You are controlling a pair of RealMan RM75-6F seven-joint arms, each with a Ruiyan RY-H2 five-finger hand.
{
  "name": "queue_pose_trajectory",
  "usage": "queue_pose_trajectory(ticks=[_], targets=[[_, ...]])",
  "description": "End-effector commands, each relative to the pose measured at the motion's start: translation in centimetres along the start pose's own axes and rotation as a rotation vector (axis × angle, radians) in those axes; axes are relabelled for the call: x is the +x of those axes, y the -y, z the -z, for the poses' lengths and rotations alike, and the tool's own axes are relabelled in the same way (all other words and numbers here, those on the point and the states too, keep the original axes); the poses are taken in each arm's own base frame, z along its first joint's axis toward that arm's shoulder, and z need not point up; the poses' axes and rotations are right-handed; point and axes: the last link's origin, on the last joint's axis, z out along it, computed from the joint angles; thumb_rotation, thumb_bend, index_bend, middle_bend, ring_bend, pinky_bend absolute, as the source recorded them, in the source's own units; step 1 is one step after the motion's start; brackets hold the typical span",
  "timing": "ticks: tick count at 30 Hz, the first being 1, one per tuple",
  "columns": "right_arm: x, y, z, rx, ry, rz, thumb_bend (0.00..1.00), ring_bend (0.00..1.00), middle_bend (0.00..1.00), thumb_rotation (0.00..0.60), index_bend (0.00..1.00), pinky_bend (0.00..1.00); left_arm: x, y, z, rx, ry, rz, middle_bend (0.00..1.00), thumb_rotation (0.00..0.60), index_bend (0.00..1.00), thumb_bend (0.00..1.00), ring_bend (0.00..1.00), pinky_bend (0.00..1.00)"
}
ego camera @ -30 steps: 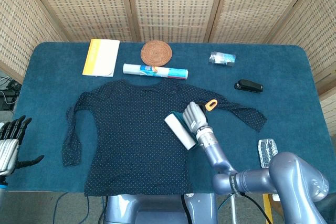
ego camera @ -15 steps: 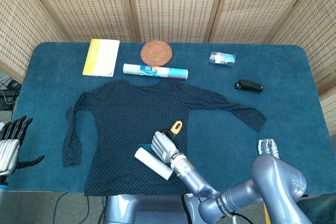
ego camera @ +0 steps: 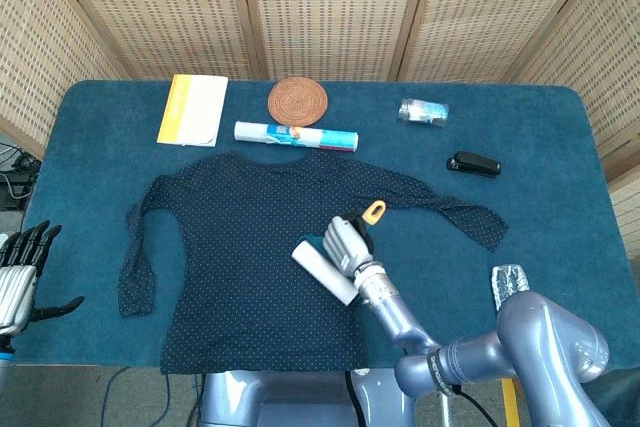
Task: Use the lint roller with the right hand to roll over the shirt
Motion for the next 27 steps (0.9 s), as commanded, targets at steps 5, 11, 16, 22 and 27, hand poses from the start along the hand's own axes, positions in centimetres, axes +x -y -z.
queue_pose_trajectory(ticks=[5, 11, 16, 22, 27], targets=[[-6.9, -4.9, -1.0, -0.139, 0.164, -0.005, 0.75, 1.0, 1.0, 0.6, 0.72, 1.0, -0.2, -0.4, 0.0, -0.009, 0.005, -0.009, 0.0, 0.6, 0.0, 0.0, 0.0, 0.0], [-8.6, -5.6, -0.6, -0.151, 0.185, -0.032, 0.66, 1.0, 1.0, 0.6, 0.64, 1.0, -0.3, -0.6, 0.2, -0.017, 0.006, -0.013, 0.0, 0.6, 0.0, 0.0, 0.0, 0.0], [-8.5, -6.1, 0.0, -0.191, 0.174, -0.096, 0.22, 1.0, 1.0, 0.6, 0.1, 1.0, -0.2, -0.7, 0.4, -0.021, 0.002, -0.009, 0.0, 0.6, 0.0, 0.0, 0.0, 0.0], [-8.5, -8.5, 2.0, -0.28, 0.106, -0.259, 0.14, 1.0, 0.98, 0.6, 0.0, 1.0, 0.1, -0.5, 0.6, -0.024, -0.004, 0.006, 0.0, 0.6, 0.0, 0.0, 0.0, 0.0], [-9.9, -11.3, 6.9, -0.349, 0.009, -0.508, 0.14, 1.0, 0.95, 0.6, 0.0, 1.0, 0.4, -0.5, 0.8, -0.037, -0.013, 0.025, 0.0, 0.6, 0.0, 0.0, 0.0, 0.0]])
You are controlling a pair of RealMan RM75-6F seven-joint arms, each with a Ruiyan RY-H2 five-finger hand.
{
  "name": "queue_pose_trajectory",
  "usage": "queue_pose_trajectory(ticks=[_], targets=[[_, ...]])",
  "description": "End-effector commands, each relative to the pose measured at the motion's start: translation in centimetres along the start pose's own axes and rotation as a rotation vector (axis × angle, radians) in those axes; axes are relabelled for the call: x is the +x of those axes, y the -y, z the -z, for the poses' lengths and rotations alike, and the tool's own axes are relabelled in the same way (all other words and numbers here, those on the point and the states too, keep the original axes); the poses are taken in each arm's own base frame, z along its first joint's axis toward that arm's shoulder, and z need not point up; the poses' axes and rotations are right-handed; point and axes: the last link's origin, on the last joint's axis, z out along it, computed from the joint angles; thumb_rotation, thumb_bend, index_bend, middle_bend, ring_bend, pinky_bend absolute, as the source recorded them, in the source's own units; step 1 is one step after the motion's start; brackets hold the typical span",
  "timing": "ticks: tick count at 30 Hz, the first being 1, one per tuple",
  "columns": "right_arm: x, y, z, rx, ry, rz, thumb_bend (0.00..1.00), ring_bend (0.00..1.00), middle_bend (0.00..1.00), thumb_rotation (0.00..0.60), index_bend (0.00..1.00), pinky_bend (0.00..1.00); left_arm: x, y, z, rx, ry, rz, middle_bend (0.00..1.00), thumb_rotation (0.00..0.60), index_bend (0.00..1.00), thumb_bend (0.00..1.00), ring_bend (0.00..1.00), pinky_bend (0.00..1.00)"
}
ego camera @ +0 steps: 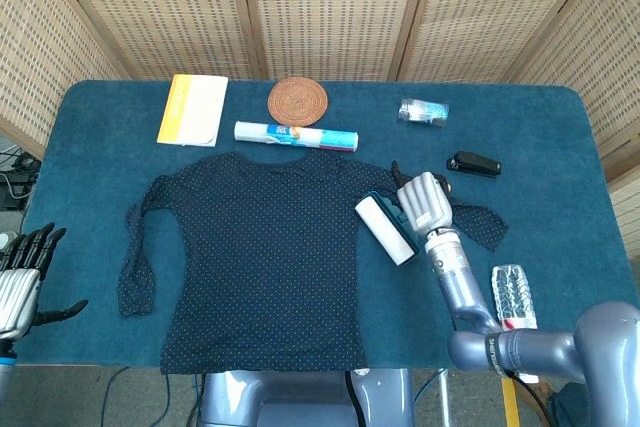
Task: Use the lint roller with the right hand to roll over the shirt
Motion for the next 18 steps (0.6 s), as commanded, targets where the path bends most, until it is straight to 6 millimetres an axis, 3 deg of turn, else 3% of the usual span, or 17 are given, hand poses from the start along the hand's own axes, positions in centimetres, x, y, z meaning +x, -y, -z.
queue_pose_trajectory(ticks=[1, 3, 4, 6, 8, 10, 14, 18], targets=[[-0.8, -4.6, 4.1, -0.042, -0.084, -0.262, 0.13, 0.98, 0.91, 0.6, 0.0, 1.0, 0.2, 0.0, 0.2, -0.012, -0.007, 0.01, 0.0, 0.6, 0.0, 0.0, 0.0, 0.0], [-1.3, -5.6, 5.4, -0.046, -0.113, -0.353, 0.09, 0.9, 0.81, 0.6, 0.0, 0.96, 0.2, -0.1, 0.3, -0.022, -0.011, 0.012, 0.0, 0.6, 0.0, 0.0, 0.0, 0.0], [-1.9, -6.4, 6.9, -0.051, -0.135, -0.442, 0.06, 0.8, 0.71, 0.6, 0.0, 0.86, 0.2, -0.3, 0.4, -0.033, -0.015, 0.01, 0.0, 0.6, 0.0, 0.0, 0.0, 0.0], [-3.4, -7.4, 9.4, -0.053, -0.146, -0.554, 0.02, 0.53, 0.48, 0.6, 0.0, 0.58, 0.1, -0.5, 0.6, -0.047, -0.022, 0.005, 0.0, 0.6, 0.0, 0.0, 0.0, 0.0], [-4.6, -7.9, 11.2, -0.048, -0.132, -0.626, 0.0, 0.17, 0.18, 0.6, 0.0, 0.2, 0.0, -0.7, 0.8, -0.059, -0.032, -0.001, 0.0, 0.6, 0.0, 0.0, 0.0, 0.0], [-5.8, -8.0, 12.8, -0.047, -0.117, -0.704, 0.0, 0.02, 0.03, 0.6, 0.0, 0.03, -0.2, -1.0, 1.0, -0.074, -0.045, -0.004, 0.0, 0.6, 0.0, 0.0, 0.0, 0.0], [-8.1, -8.1, 15.4, -0.073, -0.116, -0.757, 0.0, 0.0, 0.0, 0.6, 0.0, 0.0, -0.2, -1.5, 1.6, -0.093, -0.064, -0.019, 0.0, 0.6, 0.0, 0.0, 0.0, 0.0], [-9.5, -7.7, 16.7, -0.09, -0.118, -0.767, 0.0, 0.0, 0.0, 0.6, 0.0, 0.0, -0.3, -1.6, 1.9, -0.098, -0.065, -0.017, 0.0, 0.6, 0.0, 0.0, 0.0, 0.0]])
